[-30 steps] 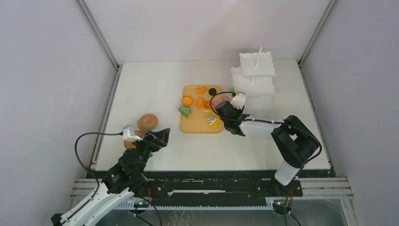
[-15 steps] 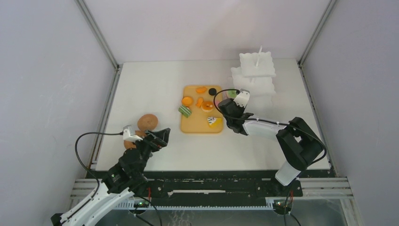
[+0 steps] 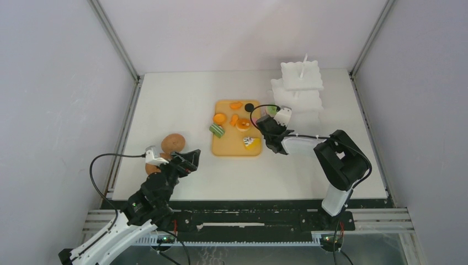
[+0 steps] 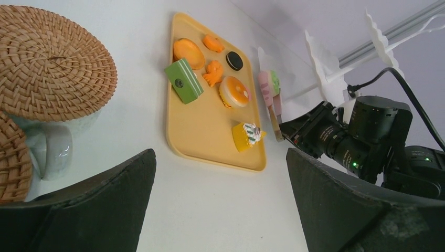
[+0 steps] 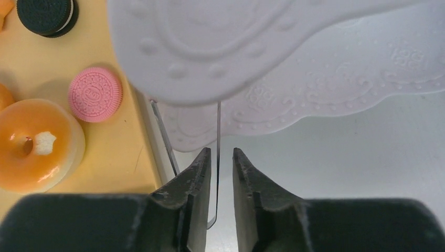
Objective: Serve the afternoon tea
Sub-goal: Pick up the clamp from the desert table.
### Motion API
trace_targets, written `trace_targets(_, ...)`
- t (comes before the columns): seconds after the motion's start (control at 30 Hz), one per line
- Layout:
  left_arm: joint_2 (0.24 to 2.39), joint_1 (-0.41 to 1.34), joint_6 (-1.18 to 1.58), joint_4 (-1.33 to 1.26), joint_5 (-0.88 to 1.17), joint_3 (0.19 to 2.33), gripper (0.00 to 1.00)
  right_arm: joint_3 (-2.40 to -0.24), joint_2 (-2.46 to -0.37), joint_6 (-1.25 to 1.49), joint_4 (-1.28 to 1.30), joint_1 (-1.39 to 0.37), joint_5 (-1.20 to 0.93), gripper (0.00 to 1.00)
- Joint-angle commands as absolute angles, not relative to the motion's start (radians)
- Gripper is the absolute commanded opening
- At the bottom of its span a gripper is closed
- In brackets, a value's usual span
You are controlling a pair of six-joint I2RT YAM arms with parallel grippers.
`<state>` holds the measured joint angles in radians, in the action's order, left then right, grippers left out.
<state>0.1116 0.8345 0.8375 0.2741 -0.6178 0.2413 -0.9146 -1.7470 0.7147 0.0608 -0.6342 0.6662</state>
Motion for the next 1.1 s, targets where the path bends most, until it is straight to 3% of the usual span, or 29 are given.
trace_targets(0.0,0.127,0.831,0.822,0.224,-0.634,0.239,0.99,-0.951,-1.754,0.739,0.032,-0.620,0.648,0.26)
trace_targets(0.5,0.121,0.831,0.825,0.230,-0.634,0.235,0.99,-0.925,-1.718,0.770,0.003,-0.608,0.624,0.00)
trace_targets(1.07,0.127,0.831,0.831,0.232,-0.624,0.238,0.98,-0.880,-1.662,0.783,-0.018,-0.587,0.629,0.00)
